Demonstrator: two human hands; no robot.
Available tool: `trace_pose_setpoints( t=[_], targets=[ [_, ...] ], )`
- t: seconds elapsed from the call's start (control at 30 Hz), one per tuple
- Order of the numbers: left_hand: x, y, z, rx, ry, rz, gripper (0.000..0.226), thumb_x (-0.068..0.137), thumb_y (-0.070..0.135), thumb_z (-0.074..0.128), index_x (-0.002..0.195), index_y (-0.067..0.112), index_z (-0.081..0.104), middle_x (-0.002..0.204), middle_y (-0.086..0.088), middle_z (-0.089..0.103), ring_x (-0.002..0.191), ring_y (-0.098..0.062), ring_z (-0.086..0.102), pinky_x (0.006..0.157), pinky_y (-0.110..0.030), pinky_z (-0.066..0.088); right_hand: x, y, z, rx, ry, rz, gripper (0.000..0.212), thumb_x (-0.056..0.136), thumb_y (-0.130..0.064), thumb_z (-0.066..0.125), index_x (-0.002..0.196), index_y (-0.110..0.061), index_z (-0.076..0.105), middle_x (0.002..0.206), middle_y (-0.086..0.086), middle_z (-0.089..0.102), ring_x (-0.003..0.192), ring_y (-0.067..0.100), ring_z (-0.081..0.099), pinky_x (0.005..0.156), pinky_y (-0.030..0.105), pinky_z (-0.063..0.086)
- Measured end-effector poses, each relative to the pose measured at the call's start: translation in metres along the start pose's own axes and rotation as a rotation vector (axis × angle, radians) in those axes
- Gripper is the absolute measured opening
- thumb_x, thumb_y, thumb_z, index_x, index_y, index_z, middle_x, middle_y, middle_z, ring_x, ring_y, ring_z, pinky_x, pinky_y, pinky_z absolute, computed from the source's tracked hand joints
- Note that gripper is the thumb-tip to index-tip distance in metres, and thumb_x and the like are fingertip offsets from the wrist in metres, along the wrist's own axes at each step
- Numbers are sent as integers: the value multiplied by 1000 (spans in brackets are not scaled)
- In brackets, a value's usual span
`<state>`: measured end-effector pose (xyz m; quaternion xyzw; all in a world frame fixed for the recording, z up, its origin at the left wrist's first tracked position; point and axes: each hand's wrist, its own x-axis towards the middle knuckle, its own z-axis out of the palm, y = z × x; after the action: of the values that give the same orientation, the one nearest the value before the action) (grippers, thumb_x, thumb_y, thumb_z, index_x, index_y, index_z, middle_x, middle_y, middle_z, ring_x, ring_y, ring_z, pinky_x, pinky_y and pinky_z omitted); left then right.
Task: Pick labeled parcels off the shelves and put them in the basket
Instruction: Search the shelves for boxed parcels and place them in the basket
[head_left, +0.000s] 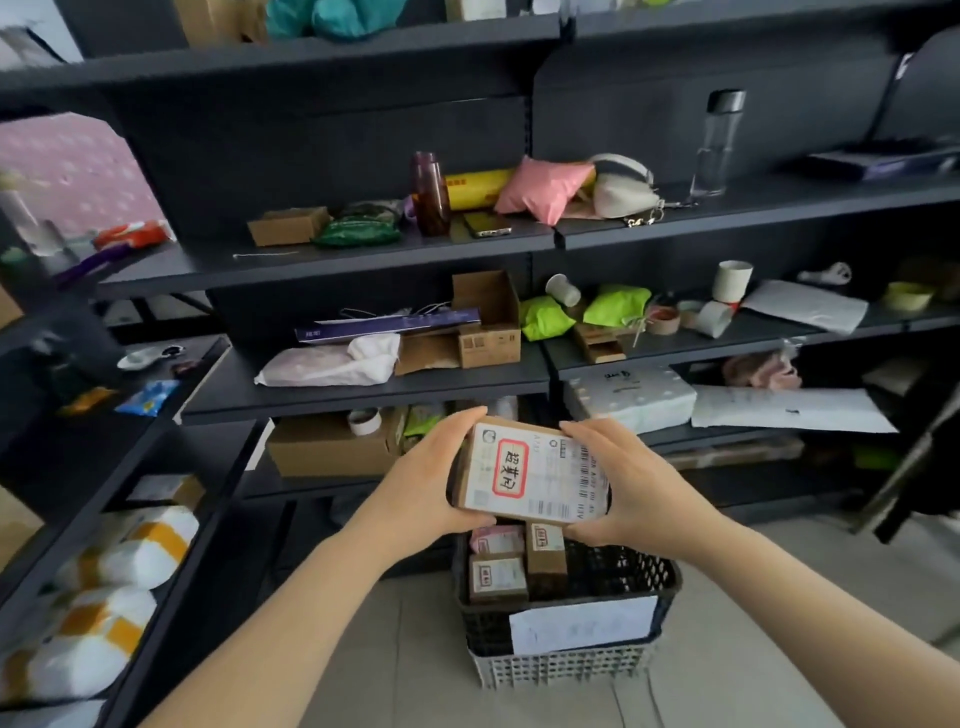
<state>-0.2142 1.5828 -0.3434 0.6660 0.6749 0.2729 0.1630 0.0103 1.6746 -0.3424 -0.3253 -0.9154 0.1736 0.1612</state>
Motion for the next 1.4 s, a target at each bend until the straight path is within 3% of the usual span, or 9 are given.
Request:
trace_pose_setpoints(
  t=[0.17,0.33,0.4,0.5,0.73,0.93,1.2,1.3,1.4],
  targets=[
    [64,-30,40,-7,-128,21,104,68,37,82,146,40,13,147,22,26,122,12,26,102,-18,28,25,53,28,-15,-7,122,100,65,-56,72,146,-26,21,136,-16,31,119,3,35,99,22,38],
    [146,-84,89,-42,-211,-54,98,76,43,74,149,38,8,153,17,18,135,-2,28,111,-32,32,74,120,69,10,-3,334,93,58,-65,72,134,-29,31,123,-15,39,111,5,41,89,25,47],
    [174,-110,113,-8,-236,-89,84,83,40,68,149,33,16,152,14,21,134,-5,31,111,-32,33,93,151,88,30,10,467,95,58,-66,72,134,-25,33,123,-10,40,111,8,41,90,25,44],
    [209,-146,152,83,-296,-59,57,93,35,55,145,24,33,146,12,33,130,-5,36,106,-18,28,111,203,125,80,22,711,93,58,-61,75,133,-19,36,120,-3,43,111,15,44,87,28,43],
    [256,-233,278,233,-463,-53,43,97,26,45,139,24,42,140,10,42,129,-10,37,106,-31,33,120,303,247,176,-114,1112,92,59,-53,75,132,-15,35,125,4,42,118,24,41,95,43,45],
    [265,-298,378,340,-613,-95,48,96,26,49,142,21,37,145,7,35,135,-13,29,111,-27,27,128,372,351,207,-184,1243,86,64,-56,73,127,-10,37,129,10,39,123,29,38,101,41,38],
    [264,-356,494,428,-795,-125,80,90,30,60,151,25,8,159,5,0,145,-18,0,116,-37,12,142,441,485,306,-131,1351,98,63,-59,73,131,-3,30,131,15,38,125,33,34,104,41,33],
    [264,-369,522,404,-772,-200,74,95,29,49,151,26,1,158,6,-14,145,-18,-9,117,-39,5,152,453,514,338,-58,1317,97,64,-51,78,134,-4,30,133,17,34,126,37,34,104,41,33],
    [268,-379,537,422,-669,-218,69,97,30,44,151,25,2,158,7,-13,145,-16,-7,116,-38,10,157,464,535,431,-26,1238,95,65,-36,82,140,-10,30,135,15,35,125,34,38,100,39,40]
  ],
)
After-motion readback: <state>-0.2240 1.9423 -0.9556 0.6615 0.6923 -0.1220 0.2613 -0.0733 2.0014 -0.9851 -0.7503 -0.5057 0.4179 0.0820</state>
